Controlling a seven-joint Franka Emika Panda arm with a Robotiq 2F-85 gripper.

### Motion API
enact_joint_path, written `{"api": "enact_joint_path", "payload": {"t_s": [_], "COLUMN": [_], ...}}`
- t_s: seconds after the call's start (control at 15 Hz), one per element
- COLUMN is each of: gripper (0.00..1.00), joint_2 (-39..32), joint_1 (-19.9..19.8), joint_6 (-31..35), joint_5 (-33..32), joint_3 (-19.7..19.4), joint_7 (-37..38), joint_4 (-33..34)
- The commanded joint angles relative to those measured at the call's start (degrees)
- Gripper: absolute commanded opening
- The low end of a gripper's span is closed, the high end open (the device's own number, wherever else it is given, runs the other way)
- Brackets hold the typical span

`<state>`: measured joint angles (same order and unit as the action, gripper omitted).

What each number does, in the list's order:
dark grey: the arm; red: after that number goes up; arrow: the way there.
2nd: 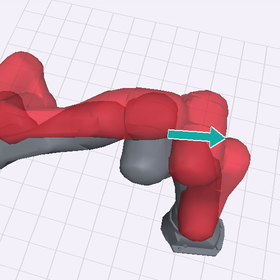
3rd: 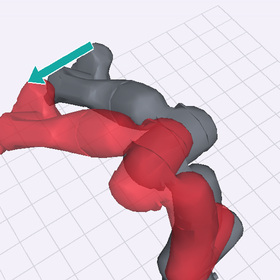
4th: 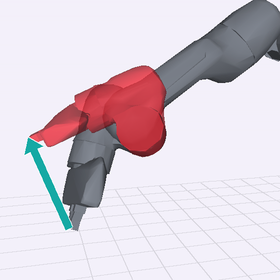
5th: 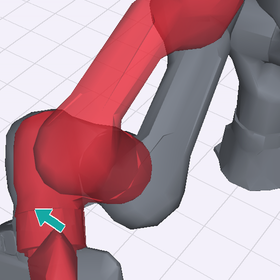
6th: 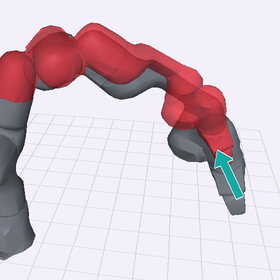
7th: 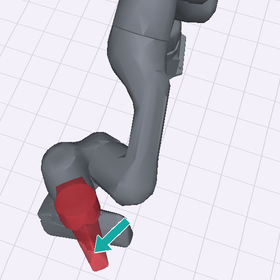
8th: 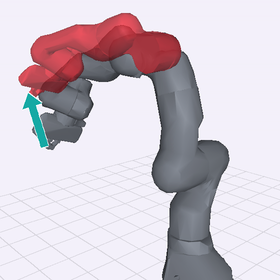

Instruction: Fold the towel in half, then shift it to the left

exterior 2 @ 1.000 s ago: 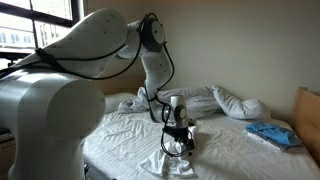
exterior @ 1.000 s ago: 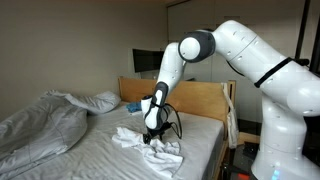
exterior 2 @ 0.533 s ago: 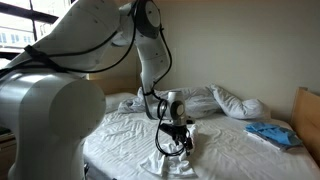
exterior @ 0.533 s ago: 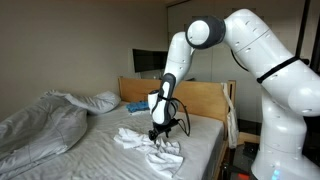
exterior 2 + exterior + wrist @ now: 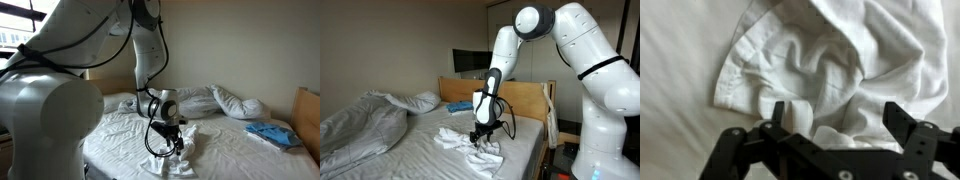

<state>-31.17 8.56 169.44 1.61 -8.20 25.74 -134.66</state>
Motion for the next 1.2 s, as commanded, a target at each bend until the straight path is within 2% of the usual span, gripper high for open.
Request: {"api": "enact_joint_path", "payload": {"t_s": [0.0,0.2,0.27,0.53,0.73,0.93,1.13], "gripper": [1.0,1.0,1.0,1.0,1.0,1.0,1.0], "joint_2": [2.1,0.3,-0.3,-2.9,-4.7,-7.3,-10.5], "joint_1": [-5.3,-2.2,-2.4,-4.2,-4.9,-3.6,-2.5], "joint_6": [-2.6,-6.7,-7.8,-10.0,-8.2,-6.5,-8.0], "joint_5": [4.3,2.2,2.0,2.0,1.9,0.8,-0.8], "joint_3": [5.5,1.2,0.7,1.5,2.9,2.7,1.2], "joint_7": [-6.3,-4.6,-4.6,-7.4,-10.7,-12.3,-12.5], "joint_4": [-4.0,-4.3,-4.2,-2.4,-1.2,0.9,3.7]}}
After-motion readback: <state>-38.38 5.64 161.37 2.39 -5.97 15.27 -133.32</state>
